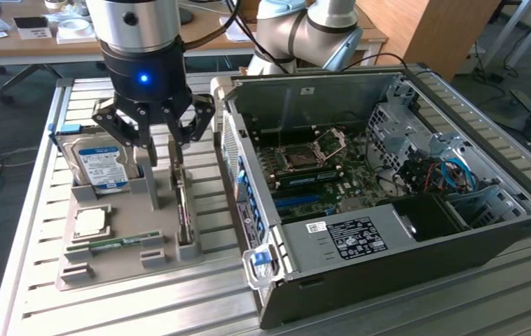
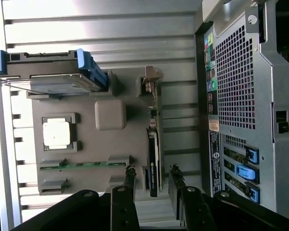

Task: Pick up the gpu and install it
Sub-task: 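Pick up the gpu and move the gpu toward the slot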

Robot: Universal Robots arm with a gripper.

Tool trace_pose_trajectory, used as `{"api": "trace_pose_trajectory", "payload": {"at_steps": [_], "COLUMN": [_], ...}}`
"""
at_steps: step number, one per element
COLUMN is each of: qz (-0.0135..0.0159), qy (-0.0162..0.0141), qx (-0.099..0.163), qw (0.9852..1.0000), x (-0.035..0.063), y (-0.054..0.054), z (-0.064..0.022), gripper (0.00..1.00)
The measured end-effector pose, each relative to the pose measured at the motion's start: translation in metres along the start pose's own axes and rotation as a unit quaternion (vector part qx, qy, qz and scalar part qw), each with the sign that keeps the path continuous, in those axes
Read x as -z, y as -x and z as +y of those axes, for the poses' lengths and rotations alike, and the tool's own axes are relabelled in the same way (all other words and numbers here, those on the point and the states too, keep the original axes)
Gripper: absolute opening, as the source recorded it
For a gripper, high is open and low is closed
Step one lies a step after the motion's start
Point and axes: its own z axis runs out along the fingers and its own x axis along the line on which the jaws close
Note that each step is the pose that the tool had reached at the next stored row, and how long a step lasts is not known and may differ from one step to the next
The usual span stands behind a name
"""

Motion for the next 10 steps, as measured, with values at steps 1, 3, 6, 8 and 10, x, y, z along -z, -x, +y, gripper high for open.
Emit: {"api": "trace_pose_trajectory", "payload": {"at_steps": [1, 3, 6, 8, 10], "qz": [0.0000, 0.0000, 0.0000, 0.0000, 0.0000], "qy": [0.0000, -0.0001, 0.0000, 0.0000, -0.0001], "qx": [0.000, 0.000, 0.000, 0.000, 0.000], "qw": [1.0000, 1.0000, 1.0000, 1.0000, 1.0000], "x": [-0.0009, -0.0023, -0.0037, -0.0050, -0.0067], "y": [0.0000, 0.0000, -0.0001, -0.0001, -0.0002], "z": [0.0000, -0.0001, -0.0002, -0.0002, -0.0003], "gripper": [0.41, 0.41, 0.41, 0.41, 0.41]}}
